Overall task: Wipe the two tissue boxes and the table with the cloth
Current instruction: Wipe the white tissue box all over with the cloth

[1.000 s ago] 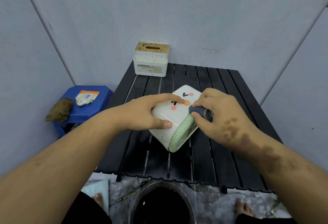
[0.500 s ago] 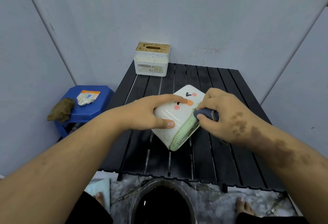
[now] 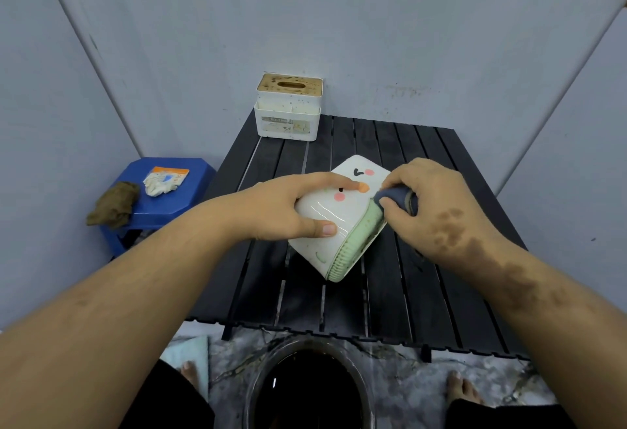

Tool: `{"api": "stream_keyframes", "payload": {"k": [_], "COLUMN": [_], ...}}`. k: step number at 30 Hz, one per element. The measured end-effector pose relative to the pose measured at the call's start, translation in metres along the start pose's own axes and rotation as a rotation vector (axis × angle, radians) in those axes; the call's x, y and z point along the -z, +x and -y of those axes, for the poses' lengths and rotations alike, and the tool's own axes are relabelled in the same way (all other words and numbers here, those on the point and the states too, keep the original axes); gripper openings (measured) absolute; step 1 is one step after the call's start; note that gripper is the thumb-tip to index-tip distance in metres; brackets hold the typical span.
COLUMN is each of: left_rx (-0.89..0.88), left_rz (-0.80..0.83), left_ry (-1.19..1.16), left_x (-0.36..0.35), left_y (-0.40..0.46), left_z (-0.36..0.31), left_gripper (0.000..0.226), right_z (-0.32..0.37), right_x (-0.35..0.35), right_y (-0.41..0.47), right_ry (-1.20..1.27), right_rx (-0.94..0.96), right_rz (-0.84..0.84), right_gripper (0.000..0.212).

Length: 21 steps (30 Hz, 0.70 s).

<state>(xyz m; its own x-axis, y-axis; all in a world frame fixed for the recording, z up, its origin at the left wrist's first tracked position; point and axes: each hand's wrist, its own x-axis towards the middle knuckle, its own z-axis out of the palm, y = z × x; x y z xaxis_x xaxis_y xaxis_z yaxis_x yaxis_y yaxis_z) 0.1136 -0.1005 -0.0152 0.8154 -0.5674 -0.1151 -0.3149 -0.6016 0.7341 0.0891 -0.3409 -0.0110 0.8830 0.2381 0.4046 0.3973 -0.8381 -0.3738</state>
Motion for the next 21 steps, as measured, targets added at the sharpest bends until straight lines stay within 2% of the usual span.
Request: {"api": "stream_keyframes", "payload": {"k": [2, 6, 9, 17, 21], "left_rx": [0.008, 0.017, 0.008, 0.009, 0.025], "left_rz": [0.004, -0.002, -0.007, -0.005, -0.008], "left_ry": [0.002, 0.027, 0.012, -0.039, 0.023], "left_x": [-0.001, -0.003, 0.000, 0.003, 0.001], "left_y": [-0.001, 0.000, 0.000, 0.000, -0.001], "left_z": [0.000, 0.001, 0.005, 0.004, 0.000], "left_gripper": [0.064, 0.066, 0.064, 0.062, 0.065], "right_z": [-0.010, -0.019, -0.020, -0.039, -0.024], "right_x": [0.001, 0.012, 0.003, -0.002, 0.004], "right_y": [0.002, 0.002, -0.001, 0.009, 0.010], "right_ry": [-0.012, 0.148, 0.085, -0.007, 0.002], "right_rx": [-0.023, -0.033, 0.057, -0.031, 0.071], "right_rz": [-0.060, -0.191, -0.106, -0.081, -0.003], "right_gripper": [0.007, 0.018, 0.019, 0.012, 0.011]}}
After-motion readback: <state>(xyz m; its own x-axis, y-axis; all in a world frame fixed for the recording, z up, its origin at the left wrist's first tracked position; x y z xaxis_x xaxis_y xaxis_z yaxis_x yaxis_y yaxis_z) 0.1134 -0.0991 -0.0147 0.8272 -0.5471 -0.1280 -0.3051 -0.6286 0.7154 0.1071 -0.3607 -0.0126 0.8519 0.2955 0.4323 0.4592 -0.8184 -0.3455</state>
